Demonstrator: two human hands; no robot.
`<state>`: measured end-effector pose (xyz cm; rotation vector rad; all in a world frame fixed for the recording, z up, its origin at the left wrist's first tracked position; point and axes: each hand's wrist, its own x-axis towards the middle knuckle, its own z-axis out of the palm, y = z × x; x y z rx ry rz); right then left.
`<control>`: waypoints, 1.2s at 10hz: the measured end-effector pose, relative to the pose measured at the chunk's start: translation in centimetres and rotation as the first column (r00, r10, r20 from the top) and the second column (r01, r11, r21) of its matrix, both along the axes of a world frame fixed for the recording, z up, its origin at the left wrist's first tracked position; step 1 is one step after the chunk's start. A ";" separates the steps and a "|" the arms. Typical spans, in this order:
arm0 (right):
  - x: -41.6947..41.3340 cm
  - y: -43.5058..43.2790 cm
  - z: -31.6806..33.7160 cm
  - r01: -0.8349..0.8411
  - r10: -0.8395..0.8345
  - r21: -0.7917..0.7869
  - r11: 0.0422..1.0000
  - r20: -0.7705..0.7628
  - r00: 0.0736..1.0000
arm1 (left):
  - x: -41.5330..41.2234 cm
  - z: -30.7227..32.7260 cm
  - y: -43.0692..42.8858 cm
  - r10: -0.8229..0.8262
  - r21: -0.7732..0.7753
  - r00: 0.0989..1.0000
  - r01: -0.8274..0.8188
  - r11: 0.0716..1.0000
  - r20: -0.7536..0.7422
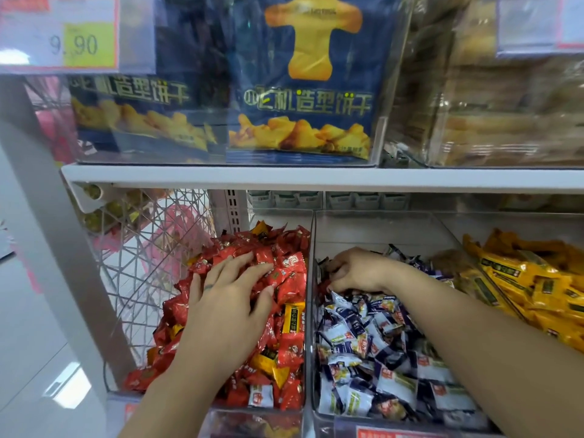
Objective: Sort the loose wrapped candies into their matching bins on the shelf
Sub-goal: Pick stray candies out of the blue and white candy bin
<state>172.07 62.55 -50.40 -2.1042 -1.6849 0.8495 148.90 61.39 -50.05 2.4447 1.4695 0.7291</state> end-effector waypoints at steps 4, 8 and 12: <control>-0.4 2.0 -1.4 -0.002 0.004 -0.031 1.000 0.066 0.998 | 0.0 0.0 -0.1 0.008 0.005 1.000 -0.008 1.000 -0.022; 0.5 1.9 -1.4 0.161 -0.132 0.105 0.981 -0.240 0.962 | -0.2 0.0 0.0 0.001 -0.003 1.000 -0.001 1.000 -0.006; -4.2 0.3 4.3 0.059 0.147 0.574 0.817 -0.305 0.941 | 0.2 0.2 -0.3 -0.018 0.094 0.999 0.015 0.995 0.034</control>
